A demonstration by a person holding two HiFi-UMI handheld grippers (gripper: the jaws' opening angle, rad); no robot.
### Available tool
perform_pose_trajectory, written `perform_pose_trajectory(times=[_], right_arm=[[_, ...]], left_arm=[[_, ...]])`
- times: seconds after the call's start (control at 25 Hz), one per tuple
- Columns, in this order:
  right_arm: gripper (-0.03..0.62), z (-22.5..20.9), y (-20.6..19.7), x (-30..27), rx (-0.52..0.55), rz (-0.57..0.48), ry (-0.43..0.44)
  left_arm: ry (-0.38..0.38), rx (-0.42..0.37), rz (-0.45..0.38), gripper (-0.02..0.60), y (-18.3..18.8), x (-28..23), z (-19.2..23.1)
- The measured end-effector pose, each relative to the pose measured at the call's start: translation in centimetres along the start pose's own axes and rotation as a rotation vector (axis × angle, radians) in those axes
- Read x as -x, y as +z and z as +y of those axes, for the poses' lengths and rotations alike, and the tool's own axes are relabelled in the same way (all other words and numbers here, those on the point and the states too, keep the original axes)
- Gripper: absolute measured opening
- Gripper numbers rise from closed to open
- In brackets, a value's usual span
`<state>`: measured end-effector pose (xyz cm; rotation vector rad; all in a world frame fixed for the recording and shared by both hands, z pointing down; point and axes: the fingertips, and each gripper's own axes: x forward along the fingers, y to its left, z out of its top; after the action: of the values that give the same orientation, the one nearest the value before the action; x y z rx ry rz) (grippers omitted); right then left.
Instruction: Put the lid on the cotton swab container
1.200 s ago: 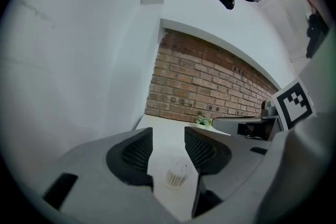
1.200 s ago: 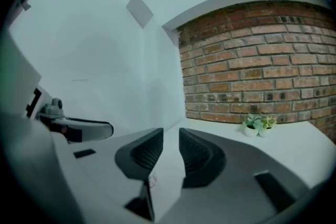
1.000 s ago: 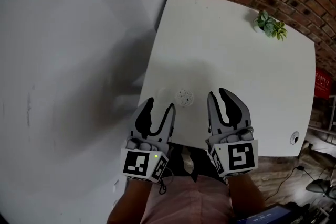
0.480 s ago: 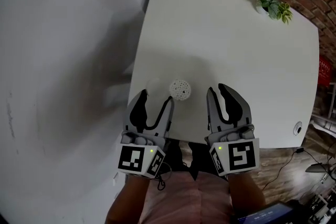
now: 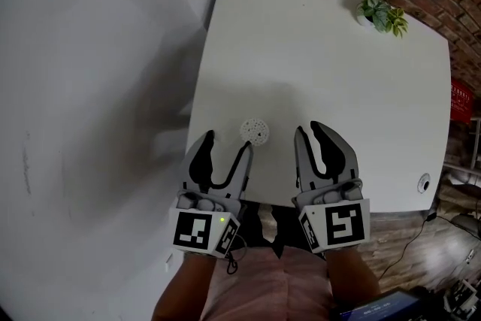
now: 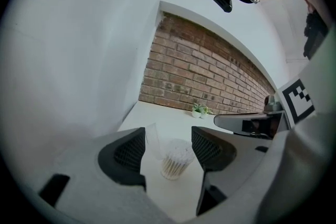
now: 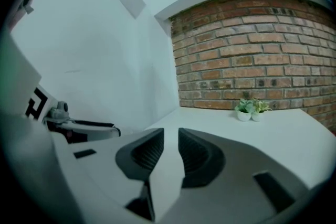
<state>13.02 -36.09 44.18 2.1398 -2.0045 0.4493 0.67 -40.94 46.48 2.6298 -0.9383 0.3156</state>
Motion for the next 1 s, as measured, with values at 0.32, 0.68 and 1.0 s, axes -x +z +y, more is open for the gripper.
perform_pose_trajectory(times=[0.32, 0.68, 1.0], right_arm=[[0.087, -0.7, 1.7, 1.2, -0.01, -0.043, -0.019], [0.084, -1.9, 2.3, 2.4, -0.025, -0.067, -0.047], [0.084, -3.0, 2.4, 3.4, -0.037, -0.076, -0.074]], left_arm=[[-0.031, -0.061, 0.001, 0.288, 1.5, 0.1, -2.0], [-0.068, -0.124, 0.015, 0.298, 2.0, -0.1, -4.1], [-0.103, -0.154, 0.026, 0.305, 2.1, -0.6, -5.9]])
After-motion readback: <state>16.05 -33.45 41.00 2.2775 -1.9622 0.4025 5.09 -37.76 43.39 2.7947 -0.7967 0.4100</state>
